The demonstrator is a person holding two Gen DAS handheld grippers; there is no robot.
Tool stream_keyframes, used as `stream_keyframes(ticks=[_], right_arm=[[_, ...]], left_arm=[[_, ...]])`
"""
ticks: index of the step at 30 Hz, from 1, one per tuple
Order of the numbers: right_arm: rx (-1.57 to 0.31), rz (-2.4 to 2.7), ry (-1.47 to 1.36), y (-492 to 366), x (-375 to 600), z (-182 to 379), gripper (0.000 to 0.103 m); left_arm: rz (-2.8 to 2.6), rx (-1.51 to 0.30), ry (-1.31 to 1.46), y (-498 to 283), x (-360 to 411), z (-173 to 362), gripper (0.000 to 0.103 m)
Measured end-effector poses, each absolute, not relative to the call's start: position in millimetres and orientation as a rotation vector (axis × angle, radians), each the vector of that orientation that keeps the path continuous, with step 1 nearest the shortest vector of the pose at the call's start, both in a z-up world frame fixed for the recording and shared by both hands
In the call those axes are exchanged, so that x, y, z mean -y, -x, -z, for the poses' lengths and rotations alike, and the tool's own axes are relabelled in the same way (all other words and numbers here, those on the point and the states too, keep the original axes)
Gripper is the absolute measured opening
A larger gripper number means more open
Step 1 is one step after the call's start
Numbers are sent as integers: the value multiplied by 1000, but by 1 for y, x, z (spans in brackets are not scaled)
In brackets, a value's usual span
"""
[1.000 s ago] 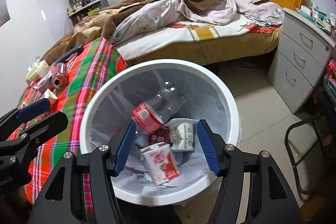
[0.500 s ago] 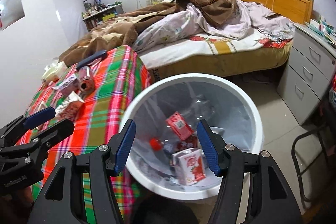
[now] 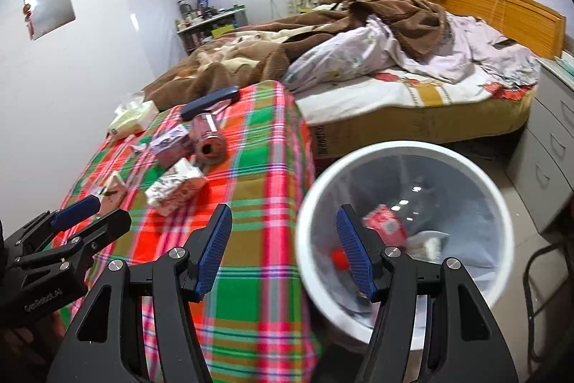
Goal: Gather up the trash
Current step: 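Move both open grippers back toward the trash on the bed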
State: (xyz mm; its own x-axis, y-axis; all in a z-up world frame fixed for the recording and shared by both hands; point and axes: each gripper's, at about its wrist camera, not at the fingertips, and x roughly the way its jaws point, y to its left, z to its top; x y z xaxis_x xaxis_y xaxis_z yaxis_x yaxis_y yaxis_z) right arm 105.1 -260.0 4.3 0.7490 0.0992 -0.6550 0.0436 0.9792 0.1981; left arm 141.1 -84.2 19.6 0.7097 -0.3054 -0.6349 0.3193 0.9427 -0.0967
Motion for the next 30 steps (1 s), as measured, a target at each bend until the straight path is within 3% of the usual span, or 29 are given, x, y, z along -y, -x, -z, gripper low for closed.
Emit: stream_keyframes(ticks=[20,30], right_arm=[[-823,-142,-218,-165,188,19,62],[-882,-134,-244,-191,169,32,62]], left_arm=[[104,-744,74,-187,-48,3,71],[102,-808,105,-217,-77,26,73]])
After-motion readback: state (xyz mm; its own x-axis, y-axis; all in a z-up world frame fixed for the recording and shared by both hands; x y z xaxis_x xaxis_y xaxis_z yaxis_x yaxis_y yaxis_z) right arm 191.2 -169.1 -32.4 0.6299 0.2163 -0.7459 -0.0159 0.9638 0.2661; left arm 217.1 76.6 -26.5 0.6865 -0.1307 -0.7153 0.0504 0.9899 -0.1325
